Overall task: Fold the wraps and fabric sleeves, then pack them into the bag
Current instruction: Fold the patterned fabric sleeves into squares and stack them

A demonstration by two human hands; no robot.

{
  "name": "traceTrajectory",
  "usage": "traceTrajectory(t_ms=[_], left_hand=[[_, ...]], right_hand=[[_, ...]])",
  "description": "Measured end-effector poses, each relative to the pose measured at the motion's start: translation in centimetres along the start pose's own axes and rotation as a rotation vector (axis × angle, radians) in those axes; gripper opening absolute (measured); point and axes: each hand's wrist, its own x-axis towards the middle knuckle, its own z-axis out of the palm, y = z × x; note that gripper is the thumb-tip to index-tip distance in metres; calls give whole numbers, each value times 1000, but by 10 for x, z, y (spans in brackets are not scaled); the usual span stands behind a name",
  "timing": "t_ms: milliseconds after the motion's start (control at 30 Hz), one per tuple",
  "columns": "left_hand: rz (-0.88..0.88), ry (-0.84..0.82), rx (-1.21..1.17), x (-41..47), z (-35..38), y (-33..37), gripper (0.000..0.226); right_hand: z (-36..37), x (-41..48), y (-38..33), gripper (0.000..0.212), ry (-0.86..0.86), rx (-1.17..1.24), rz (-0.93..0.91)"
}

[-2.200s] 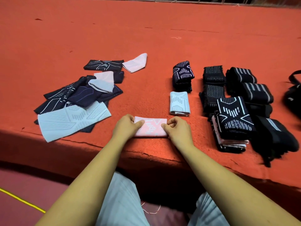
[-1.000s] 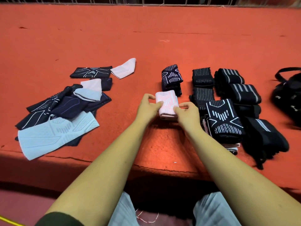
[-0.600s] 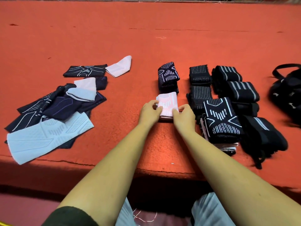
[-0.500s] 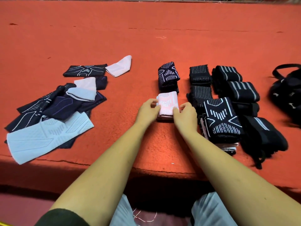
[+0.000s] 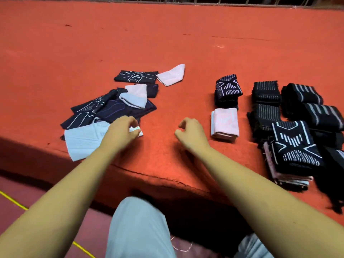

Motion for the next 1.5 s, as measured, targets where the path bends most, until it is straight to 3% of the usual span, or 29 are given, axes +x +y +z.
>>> traceTrajectory(t_ms=[133, 333, 433, 500, 633, 700, 867, 933, 1033, 1100, 1167, 1267, 1333, 1400, 1500], left_hand=[[-51, -40, 193, -15, 1, -35, 36], [159, 37, 419, -19, 8, -35, 24], [277, 140, 247, -21, 5, -24, 35], [374, 139, 65, -21, 2, -9, 30], [457, 74, -238, -21, -5, 24, 9], [443, 4, -264, -20, -6, 33, 3], [307, -168, -191, -13, -5, 17, 9], [224, -157, -327, -11, -7, 11, 18], [82, -82, -723, -14, -11, 24, 17], [-62, -37, -945, -16, -9, 37, 10], [-156, -61, -945, -14, -1, 41, 8], [-253, -175, -717, -16, 20, 35, 8], [-345, -188, -638, -21, 31, 32, 13], [-375, -168, -545, -28, 34, 33, 19], [-314, -219, -387, -32, 26, 36, 24]], right_hand=[[28, -1, -22, 28, -103, -29, -37], [42, -6, -38, 44, -185, -74, -116], [35, -5, -35, 56, -177, -9, -160], [25, -5, -30, 59, -168, 66, -219], [-1, -5, -17, 22, -53, 176, -312], [-18, -4, -11, 13, -9, 167, -304], [-64, -12, 10, 3, 8, 534, -141], [-69, -13, 24, 12, 57, 576, -41], [-69, -18, 34, 34, 74, 712, 98], [-67, -21, 40, 34, 59, 825, 218], [-62, -25, 47, 28, 49, 836, 331], [-50, -35, 59, 30, 66, 708, 437], [-44, -45, 65, 33, 60, 492, 426], [-42, -55, 67, 22, 59, 207, 366], [-38, -70, 61, 40, 79, -184, 186]])
